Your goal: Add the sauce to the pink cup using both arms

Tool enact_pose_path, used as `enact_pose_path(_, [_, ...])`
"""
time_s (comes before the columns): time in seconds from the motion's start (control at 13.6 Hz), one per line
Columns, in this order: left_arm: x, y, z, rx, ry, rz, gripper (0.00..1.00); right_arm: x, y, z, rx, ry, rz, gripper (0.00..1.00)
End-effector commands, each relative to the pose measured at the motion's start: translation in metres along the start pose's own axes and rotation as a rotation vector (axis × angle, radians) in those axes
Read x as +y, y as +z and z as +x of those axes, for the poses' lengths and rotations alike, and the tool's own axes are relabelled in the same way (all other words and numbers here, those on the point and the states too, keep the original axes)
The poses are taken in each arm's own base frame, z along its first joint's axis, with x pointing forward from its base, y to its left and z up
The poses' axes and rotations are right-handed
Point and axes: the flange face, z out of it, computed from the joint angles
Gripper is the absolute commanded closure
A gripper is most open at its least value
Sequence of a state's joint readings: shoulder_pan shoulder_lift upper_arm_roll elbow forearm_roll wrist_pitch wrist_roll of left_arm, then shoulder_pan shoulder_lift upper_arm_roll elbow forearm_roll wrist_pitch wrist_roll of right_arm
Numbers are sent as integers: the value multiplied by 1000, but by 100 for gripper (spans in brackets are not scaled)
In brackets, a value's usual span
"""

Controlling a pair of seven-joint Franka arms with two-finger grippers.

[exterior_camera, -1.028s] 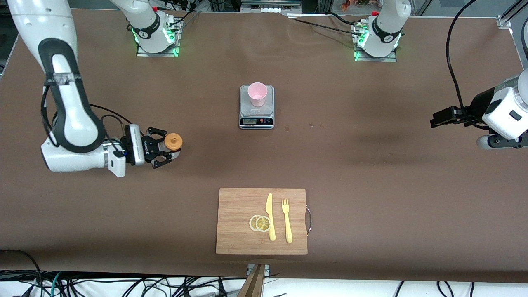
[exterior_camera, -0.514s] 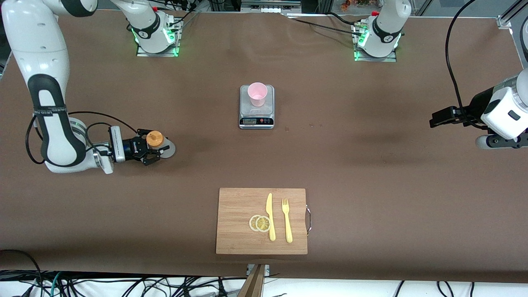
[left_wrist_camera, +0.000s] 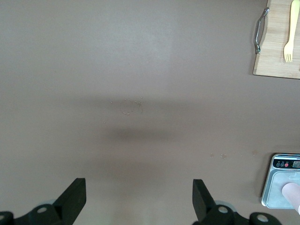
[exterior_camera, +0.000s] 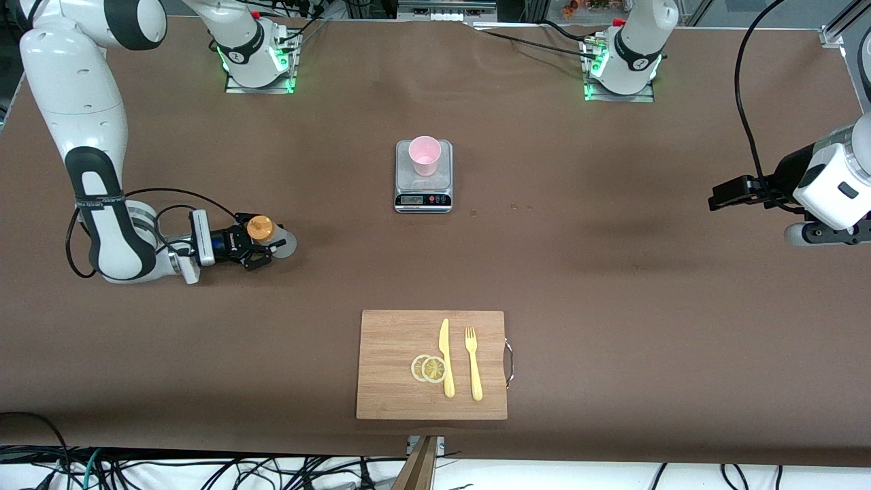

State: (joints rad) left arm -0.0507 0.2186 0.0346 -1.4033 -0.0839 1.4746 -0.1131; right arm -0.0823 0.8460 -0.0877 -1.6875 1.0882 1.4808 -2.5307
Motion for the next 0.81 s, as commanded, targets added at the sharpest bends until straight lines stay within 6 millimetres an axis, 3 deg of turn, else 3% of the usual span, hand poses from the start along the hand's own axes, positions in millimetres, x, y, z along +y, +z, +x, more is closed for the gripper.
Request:
enact_pose_path(0.0, [1, -5, 0, -2, 23, -7, 0, -1, -12, 6, -1, 14, -9, 0])
enact_pose_path(0.22, [1, -5, 0, -4, 23, -7, 0, 6, -31, 20, -68, 13, 10, 0])
enact_pose_path(0.37, [2, -5, 0, -2, 24, -6, 0, 2, -62, 46, -188, 43, 21, 0])
enact_pose_path(0.51, [2, -5, 0, -2, 24, -4, 0, -2, -98, 88, -380, 118, 10, 0])
enact_pose_path(0.73, [1, -5, 0, -3, 22, -4, 0, -17, -130, 166, -605, 332, -104, 0])
